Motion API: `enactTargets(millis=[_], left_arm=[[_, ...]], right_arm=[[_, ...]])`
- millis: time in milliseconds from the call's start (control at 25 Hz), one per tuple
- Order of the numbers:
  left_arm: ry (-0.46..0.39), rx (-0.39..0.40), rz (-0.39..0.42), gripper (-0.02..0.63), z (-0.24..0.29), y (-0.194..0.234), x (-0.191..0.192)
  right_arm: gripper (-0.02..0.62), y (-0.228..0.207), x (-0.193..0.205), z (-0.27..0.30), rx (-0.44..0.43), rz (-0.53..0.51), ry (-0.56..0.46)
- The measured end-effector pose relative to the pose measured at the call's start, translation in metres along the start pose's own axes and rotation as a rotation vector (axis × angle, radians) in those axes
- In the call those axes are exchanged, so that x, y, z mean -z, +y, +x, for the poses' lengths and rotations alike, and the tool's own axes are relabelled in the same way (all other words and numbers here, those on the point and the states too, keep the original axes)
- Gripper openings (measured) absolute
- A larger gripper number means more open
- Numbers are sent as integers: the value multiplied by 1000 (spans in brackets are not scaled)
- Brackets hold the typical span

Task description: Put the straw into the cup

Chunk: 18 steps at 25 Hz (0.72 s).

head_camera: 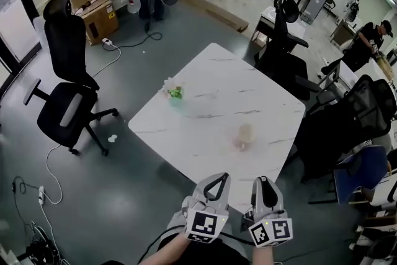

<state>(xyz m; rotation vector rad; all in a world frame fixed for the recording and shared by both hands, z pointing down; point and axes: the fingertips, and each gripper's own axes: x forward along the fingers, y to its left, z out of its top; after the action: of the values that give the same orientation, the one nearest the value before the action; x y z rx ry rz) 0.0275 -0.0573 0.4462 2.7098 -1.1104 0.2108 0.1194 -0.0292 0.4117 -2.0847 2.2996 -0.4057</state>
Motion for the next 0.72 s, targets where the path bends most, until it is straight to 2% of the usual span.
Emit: enactTargets(millis=[400, 720], left_arm=[[80, -6, -6, 2, 47, 5, 17], [130, -15, -20, 2, 88, 3, 31]], right_arm=[[46, -41, 8, 31, 11, 57, 26], [46, -73, 6, 75, -21, 66, 40]])
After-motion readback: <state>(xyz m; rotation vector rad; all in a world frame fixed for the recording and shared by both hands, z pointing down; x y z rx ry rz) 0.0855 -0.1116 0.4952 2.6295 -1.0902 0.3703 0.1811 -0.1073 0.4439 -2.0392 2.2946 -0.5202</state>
